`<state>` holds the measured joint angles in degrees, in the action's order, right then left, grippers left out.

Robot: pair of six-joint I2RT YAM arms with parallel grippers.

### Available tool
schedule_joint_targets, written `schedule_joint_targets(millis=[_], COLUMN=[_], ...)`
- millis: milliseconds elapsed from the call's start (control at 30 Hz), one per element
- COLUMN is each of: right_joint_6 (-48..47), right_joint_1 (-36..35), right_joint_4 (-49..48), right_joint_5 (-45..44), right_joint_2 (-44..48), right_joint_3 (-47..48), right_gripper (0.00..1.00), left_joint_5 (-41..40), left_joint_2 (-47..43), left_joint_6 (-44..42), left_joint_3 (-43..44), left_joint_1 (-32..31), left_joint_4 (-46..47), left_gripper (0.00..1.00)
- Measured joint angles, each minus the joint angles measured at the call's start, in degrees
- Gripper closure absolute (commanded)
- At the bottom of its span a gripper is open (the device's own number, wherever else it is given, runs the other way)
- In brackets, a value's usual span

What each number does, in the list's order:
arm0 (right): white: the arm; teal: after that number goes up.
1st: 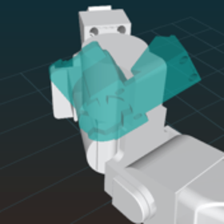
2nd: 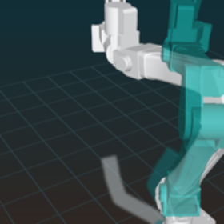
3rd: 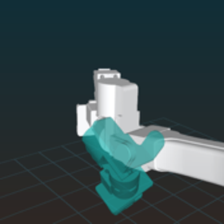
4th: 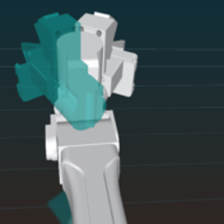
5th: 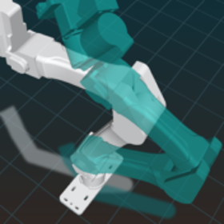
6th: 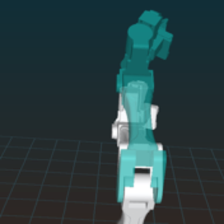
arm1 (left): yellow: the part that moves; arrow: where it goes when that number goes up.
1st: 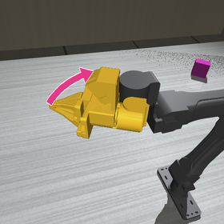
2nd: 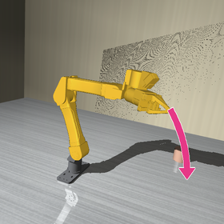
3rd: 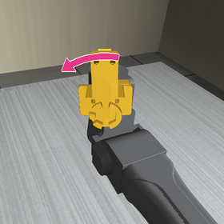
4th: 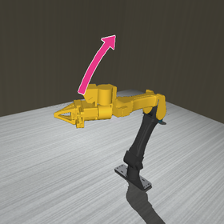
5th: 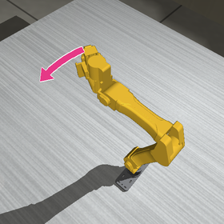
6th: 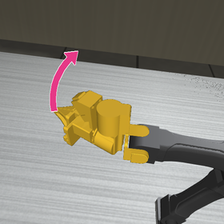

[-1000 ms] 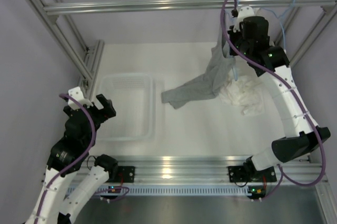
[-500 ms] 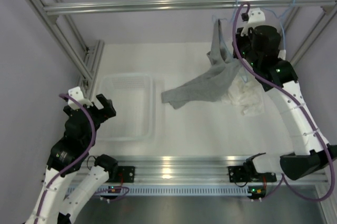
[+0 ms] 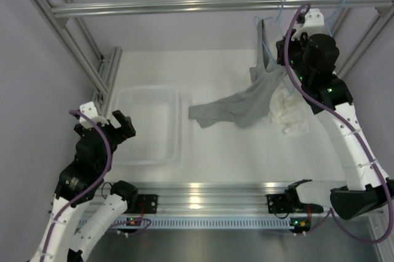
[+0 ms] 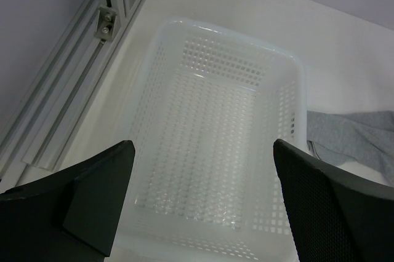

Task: Remove the tank top from the hanger

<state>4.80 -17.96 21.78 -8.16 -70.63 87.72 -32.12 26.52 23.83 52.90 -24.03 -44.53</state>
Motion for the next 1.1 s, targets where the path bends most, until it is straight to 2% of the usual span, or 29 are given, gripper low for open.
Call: schedule_joint_targets(millis=[167,600,800,933,1100], right_joint_6=[0.61,-0.17,0.28,0.96,1.36], right_joint_1=[0.11,0.13,0.13,0.13,0.13], right_joint_4=[-2.03,-7.63,-6.75,-4.35,-1.05], right_joint_5=[1.44,3.8,6.01,9.88,13.84], right_joint_2=[0.7,10.01,13.86,20.24,29.59], right_joint_3=[-1.7,-8.68,-11.82,-15.5,-19.74], right_gripper=[1.0,1.0,1.0,1.0,1.0], left_joint_5=[0.0,0.42,1.07,7.02,23.71], left_joint_2=[-0.17,-0.13,0.5,4.57,15.37], left_joint_6=[0.0,0.0,-0.04,-0.39,2.23], left_joint_3=[-0.09,-0.09,-0.09,0.35,2.86], left_joint_1=[0.0,0.0,0.0,0.02,-0.02], left_joint_4=[-0.02,-0.02,0.09,0.96,5.84], left_gripper=[0.01,0.01,0.01,0.01,0.01])
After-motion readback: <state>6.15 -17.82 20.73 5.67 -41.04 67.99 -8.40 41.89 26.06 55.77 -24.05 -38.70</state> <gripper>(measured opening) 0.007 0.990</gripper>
